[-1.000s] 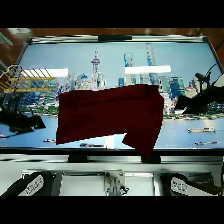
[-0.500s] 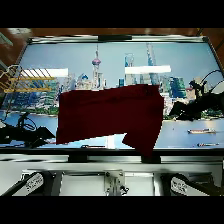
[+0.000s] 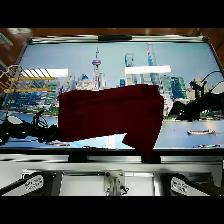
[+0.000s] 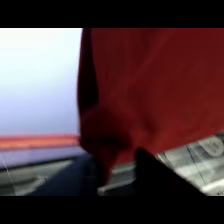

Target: Fold the shirts.

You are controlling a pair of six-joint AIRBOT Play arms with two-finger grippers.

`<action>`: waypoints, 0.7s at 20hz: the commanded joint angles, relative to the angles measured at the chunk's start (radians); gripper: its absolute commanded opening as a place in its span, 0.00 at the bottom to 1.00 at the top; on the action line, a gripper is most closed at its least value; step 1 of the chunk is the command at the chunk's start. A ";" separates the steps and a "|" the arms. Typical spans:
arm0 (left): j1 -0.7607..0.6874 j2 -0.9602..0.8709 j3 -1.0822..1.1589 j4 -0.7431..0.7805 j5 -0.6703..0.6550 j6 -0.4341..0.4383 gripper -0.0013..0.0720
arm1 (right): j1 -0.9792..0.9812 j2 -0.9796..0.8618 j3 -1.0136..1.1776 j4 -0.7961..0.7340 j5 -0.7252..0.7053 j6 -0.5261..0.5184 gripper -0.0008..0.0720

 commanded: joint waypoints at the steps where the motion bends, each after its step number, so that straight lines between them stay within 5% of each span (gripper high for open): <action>1: -0.027 -0.016 0.013 -0.022 0.073 -0.030 0.24 | 0.000 -0.006 -0.009 0.012 0.006 0.024 0.76; 7: -0.027 0.011 0.085 -0.021 0.014 0.001 0.12 | 0.002 -0.115 -0.079 0.143 -0.113 0.000 0.76; 14: -0.028 0.064 0.096 -0.036 -0.025 0.067 0.07 | 0.061 -0.249 -0.079 0.089 -0.145 -0.015 0.76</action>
